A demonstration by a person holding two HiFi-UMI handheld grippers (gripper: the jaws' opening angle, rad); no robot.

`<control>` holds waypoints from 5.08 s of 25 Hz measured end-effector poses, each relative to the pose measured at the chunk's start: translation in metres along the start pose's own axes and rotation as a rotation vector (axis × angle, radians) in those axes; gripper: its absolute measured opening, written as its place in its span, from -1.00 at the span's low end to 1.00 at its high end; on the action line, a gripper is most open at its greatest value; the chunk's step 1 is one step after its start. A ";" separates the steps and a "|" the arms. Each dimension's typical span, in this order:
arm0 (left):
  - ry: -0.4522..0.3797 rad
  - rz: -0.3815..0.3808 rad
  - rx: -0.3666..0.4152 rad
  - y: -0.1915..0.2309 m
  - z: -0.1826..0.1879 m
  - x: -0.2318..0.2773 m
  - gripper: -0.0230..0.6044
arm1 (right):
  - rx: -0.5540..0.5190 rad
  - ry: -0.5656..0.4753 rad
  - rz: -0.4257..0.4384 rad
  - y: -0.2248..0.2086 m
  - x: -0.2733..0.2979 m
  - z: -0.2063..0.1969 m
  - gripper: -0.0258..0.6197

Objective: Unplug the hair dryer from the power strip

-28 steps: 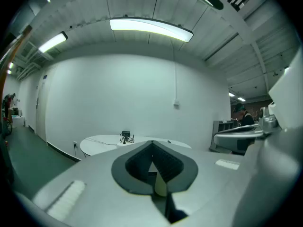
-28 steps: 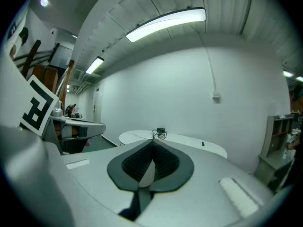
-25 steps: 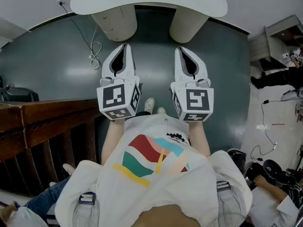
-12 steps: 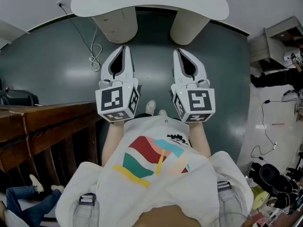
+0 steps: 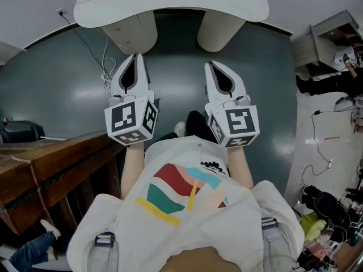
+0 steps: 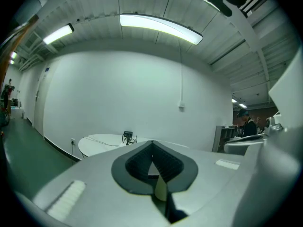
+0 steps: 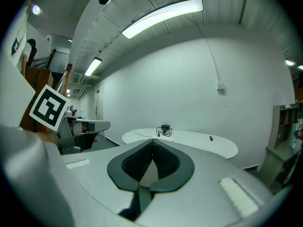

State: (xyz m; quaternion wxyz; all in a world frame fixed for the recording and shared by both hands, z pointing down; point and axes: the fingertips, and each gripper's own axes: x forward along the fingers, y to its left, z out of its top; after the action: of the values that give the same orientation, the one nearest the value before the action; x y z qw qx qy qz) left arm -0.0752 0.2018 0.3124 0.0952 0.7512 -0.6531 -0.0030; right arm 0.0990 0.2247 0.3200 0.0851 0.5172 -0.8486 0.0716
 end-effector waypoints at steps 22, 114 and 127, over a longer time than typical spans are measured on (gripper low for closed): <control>-0.031 0.122 -0.002 0.028 0.027 0.248 -0.93 | 0.015 -0.073 0.173 -0.138 0.242 0.054 -0.90; 0.535 -0.105 0.110 0.188 -0.136 0.569 -0.73 | -0.843 1.163 0.727 -0.110 0.595 -0.123 -0.44; 0.478 -0.166 0.135 0.187 -0.135 0.577 -0.77 | -0.870 1.203 0.728 -0.109 0.597 -0.124 -0.44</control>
State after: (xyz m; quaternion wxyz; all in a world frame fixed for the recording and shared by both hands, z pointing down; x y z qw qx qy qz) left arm -0.1567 -0.3697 0.5420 0.1962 0.7863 -0.5468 0.2103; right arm -0.0640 -0.3158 0.5750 0.6887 0.0044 -0.7246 0.0245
